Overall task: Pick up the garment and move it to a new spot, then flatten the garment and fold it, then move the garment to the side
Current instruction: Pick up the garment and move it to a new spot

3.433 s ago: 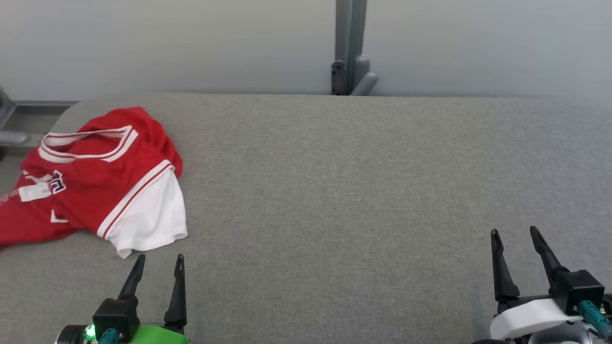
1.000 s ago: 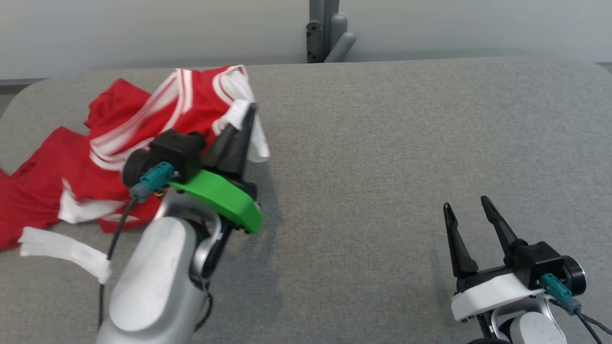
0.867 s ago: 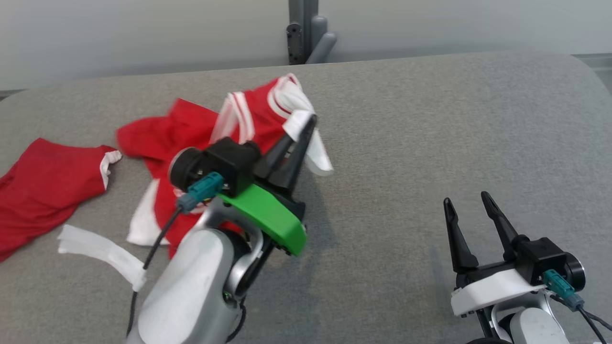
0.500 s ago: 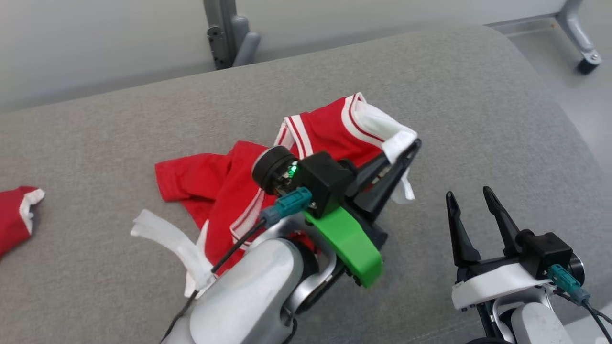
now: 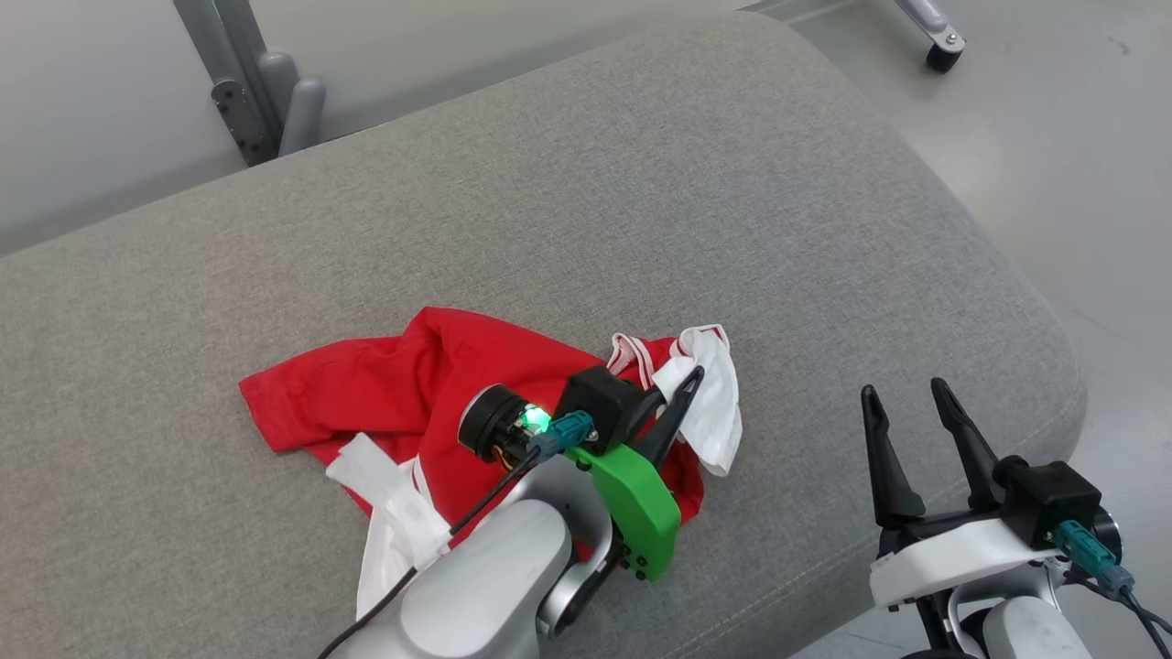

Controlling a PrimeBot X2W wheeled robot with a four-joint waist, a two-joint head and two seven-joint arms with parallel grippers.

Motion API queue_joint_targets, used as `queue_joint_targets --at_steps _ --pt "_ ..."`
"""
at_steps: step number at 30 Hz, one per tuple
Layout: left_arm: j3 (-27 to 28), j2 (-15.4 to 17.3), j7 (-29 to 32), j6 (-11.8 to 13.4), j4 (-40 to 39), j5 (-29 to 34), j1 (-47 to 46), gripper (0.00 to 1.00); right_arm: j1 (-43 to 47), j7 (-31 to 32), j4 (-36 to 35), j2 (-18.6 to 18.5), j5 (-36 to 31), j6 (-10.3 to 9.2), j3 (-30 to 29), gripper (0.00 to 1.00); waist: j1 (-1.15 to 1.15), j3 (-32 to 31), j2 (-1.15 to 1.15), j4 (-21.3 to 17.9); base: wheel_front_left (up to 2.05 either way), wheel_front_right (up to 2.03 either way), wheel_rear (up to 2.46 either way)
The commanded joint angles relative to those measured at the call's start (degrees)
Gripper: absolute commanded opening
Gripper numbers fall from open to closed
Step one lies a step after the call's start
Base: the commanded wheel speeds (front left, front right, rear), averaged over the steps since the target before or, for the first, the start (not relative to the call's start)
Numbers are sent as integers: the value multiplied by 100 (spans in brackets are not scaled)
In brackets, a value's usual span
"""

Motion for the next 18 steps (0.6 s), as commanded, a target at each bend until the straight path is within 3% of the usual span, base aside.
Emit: queue_joint_targets --at_steps 1,2,9,14,17,18 --pt "-37 25 -202 28 109 -129 5 42 35 -18 -2 -7 -43 -2 -42 100 0 25 68 16 0 0 0" --pt "-62 26 -282 62 160 -207 5 100 38 -18 3 -6 -64 -2 -45 100 0 21 68 59 0 0 0" --pt "-99 98 -621 141 213 -563 248 100 64 -19 -23 -12 -235 -2 -93 100 0 -148 68 427 0 0 0" --pt "-60 713 -736 289 -91 -536 752 100 201 -19 -1 -12 -390 -2 -180 100 0 -367 68 773 0 0 0" --pt "146 1165 -919 522 -532 -477 1099 100 331 -19 -20 -12 -481 -2 -277 100 0 -503 68 1047 0 0 0" --pt "146 1165 -919 522 -532 -477 1099 100 331 -19 -20 -12 -481 -2 -277 100 0 -503 68 1047 0 0 0"
